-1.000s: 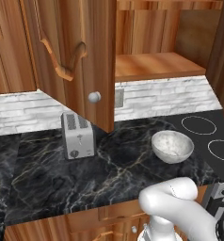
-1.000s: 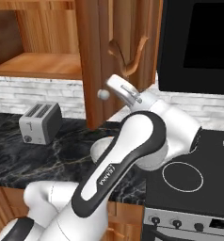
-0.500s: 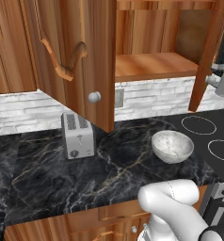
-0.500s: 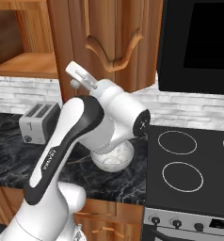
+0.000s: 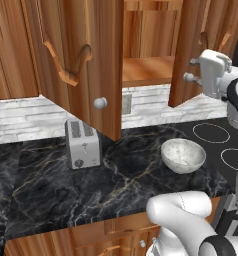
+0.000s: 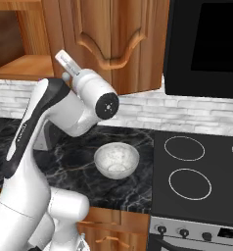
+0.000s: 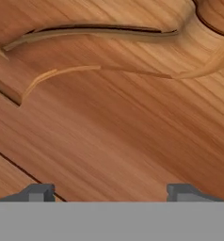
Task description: Open the cabinet and move the ladle to the pot. Then close the cabinet.
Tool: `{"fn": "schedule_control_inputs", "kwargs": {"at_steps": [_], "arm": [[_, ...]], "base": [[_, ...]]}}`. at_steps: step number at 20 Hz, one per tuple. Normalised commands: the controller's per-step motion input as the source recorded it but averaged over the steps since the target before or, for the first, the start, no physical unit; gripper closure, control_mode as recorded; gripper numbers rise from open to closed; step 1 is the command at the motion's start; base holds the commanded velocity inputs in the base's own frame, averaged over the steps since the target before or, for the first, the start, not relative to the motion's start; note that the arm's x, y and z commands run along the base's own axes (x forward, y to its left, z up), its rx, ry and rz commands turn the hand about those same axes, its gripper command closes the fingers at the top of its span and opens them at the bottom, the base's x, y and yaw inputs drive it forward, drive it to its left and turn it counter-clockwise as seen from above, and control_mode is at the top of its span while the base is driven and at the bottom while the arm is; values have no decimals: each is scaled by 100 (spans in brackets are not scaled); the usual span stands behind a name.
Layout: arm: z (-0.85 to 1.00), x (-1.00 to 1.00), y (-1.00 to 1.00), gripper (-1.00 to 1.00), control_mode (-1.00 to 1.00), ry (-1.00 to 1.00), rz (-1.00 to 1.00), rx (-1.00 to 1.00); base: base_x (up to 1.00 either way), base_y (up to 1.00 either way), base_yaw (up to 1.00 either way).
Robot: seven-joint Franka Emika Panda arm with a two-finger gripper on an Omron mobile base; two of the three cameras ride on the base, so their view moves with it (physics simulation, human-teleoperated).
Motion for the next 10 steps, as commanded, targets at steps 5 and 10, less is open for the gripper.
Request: {"fn": "schedule_control_inputs", "kwargs": {"at_steps": [5,10], "arm": [[0,100,27,-100,-100,11,-9,0],[-1,99,30,-100,-100,9,-10,0]], "base": [[0,0,0],[0,0,0]]}}
